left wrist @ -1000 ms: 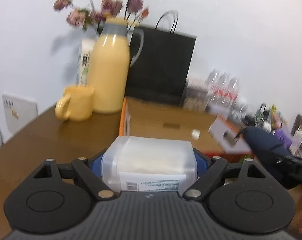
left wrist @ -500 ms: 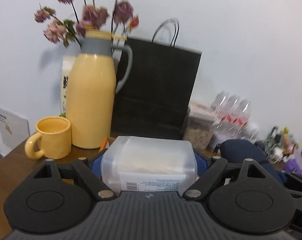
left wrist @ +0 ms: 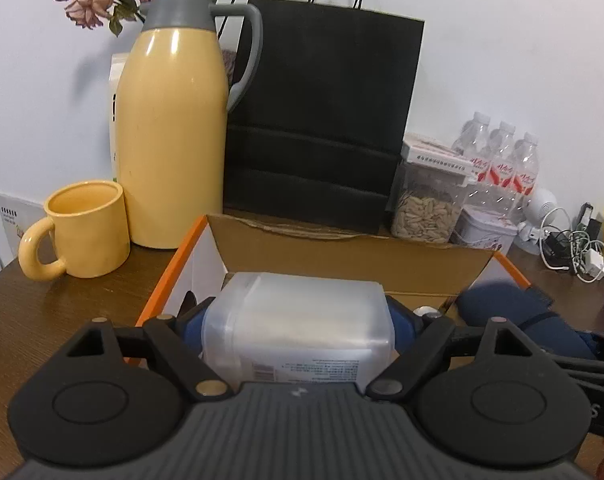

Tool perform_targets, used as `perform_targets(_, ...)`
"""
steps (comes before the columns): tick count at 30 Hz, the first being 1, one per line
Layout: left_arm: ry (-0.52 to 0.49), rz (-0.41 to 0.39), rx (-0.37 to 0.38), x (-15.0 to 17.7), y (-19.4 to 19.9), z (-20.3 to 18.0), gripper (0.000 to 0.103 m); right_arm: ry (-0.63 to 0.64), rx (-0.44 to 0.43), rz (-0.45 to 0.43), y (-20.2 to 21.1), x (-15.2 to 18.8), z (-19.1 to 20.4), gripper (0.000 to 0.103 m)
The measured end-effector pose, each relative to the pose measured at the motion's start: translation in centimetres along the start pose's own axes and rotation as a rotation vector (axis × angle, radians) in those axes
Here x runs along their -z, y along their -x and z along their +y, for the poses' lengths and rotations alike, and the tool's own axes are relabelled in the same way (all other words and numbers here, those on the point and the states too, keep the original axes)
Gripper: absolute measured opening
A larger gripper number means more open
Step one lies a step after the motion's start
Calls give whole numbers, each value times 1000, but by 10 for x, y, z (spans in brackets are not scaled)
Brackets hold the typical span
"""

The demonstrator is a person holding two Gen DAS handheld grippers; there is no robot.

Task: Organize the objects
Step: 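Place the plastic box and navy cap into the cardboard box, open both tools, then grasp the glittery bag with the left tool while the right tool grasps the plush hamster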

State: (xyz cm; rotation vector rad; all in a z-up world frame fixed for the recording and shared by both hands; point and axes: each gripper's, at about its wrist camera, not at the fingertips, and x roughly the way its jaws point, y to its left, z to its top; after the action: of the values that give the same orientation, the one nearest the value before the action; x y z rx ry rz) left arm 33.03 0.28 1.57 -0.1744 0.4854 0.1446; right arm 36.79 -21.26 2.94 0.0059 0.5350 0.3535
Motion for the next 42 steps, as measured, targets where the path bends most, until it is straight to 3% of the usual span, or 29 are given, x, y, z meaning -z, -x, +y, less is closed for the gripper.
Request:
perform_targets(2,7,-19,7,-1,6,0,86,-26,-10,6,1,0,-4,62)
perform_targets(3,7,-30,12,-1,8,-1,94,-32,-10,2,2,0,-6,73)
perform_targets(4,5,-38,20,-3,10,-2,103,-38,-8,2,4,-1,-7,95)
perform_targets(5,2,-48,26,-3,12,-3,103,-45,-6,1,5,-2,-8,103)
perform_targets(22,16,-75,30,-14,33,-4,103,-34,6,-50,30,-13,-6,103)
perform_targets(32,30,-141,66,-21,90,9,103,26,9,-148,89,-13,7,103)
perform_targets(42,-4,-147,73,-4,148,19,103,59,0,-171,150,21,14,103)
